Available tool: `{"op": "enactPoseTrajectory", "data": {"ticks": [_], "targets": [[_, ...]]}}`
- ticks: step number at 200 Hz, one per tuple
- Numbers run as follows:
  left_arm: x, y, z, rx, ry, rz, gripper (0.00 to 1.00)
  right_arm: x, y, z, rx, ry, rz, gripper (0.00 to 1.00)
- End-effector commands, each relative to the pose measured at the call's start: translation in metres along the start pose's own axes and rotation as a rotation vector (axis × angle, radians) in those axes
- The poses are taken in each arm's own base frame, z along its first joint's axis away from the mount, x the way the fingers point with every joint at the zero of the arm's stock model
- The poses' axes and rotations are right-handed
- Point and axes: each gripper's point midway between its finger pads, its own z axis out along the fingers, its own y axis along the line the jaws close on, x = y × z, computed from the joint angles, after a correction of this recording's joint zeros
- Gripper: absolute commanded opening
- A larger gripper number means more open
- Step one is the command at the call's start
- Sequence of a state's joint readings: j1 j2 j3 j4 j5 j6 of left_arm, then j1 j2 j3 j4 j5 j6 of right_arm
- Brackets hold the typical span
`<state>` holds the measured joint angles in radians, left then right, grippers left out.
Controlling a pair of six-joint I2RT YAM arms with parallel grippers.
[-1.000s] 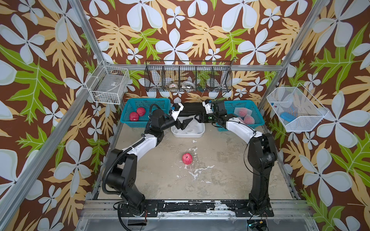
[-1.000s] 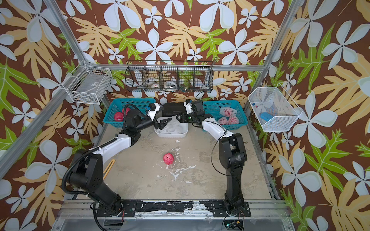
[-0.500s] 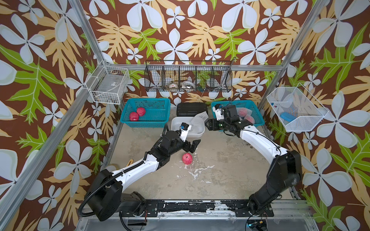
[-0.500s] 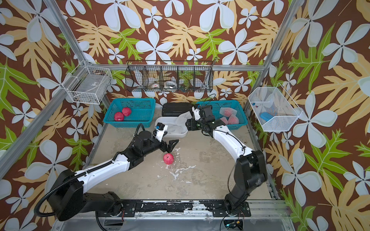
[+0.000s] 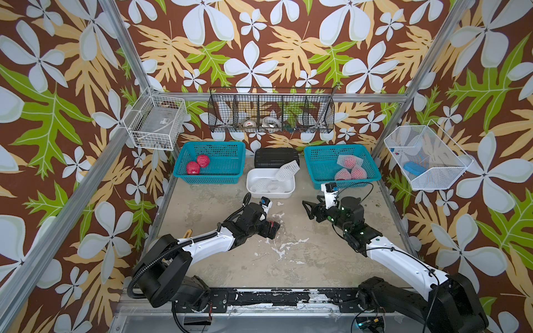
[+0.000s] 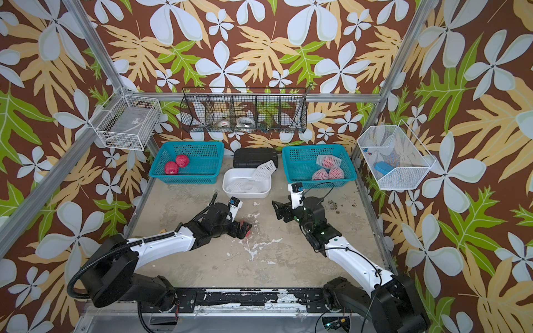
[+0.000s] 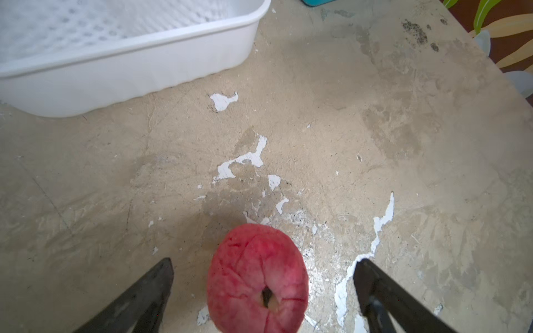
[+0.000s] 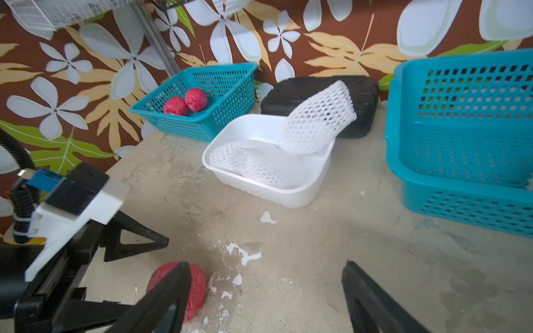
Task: Remove foam nets from apples
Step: Pick up the apple from the center of the board.
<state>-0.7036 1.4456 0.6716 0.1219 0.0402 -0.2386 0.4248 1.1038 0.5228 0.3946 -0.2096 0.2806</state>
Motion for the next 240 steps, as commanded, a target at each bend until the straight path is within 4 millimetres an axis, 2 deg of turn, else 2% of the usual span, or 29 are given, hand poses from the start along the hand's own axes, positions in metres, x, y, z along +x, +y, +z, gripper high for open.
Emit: {"op": "enactPoseTrajectory", "data": {"ticks": [1, 50, 83, 94, 101, 123, 144, 155, 167, 240], "targets": [[0.005, 0.003, 0.006, -0.011, 0.004, -0.017, 1.0, -0.026, -0.002, -0.002, 0.018, -0.143, -0.016, 0.84], [0.03, -0.003, 0.017, 0.014, 0.055, -0.053, 0.99, -0.011, -0.017, -0.003, 0.086, -0.142, -0.013, 0.85], [0.031, -0.003, 0.018, 0.029, 0.032, -0.052, 0.9, -0.005, -0.019, 0.0, 0.093, -0.127, -0.006, 0.85], [0.032, -0.003, 0.02, 0.029, 0.032, -0.044, 0.82, -0.004, -0.02, 0.0, 0.096, -0.127, -0.006, 0.85], [0.03, -0.003, 0.021, 0.025, 0.023, -0.039, 0.77, -0.004, -0.021, 0.001, 0.099, -0.126, -0.008, 0.85], [0.023, -0.003, 0.02, 0.025, -0.005, -0.023, 0.74, -0.002, -0.021, 0.001, 0.101, -0.123, -0.006, 0.85], [0.018, -0.004, 0.018, 0.026, -0.025, -0.006, 0.6, 0.0, -0.022, 0.003, 0.102, -0.117, -0.005, 0.85], [0.015, -0.003, 0.016, 0.021, -0.04, 0.003, 0.59, 0.002, -0.023, 0.003, 0.105, -0.115, -0.005, 0.85], [0.012, -0.003, 0.015, 0.017, -0.048, 0.013, 0.53, 0.002, -0.023, 0.004, 0.104, -0.113, -0.005, 0.85], [-0.008, -0.001, 0.01, -0.023, -0.087, 0.06, 0.52, 0.005, -0.025, 0.005, 0.11, -0.108, -0.002, 0.85]]}}
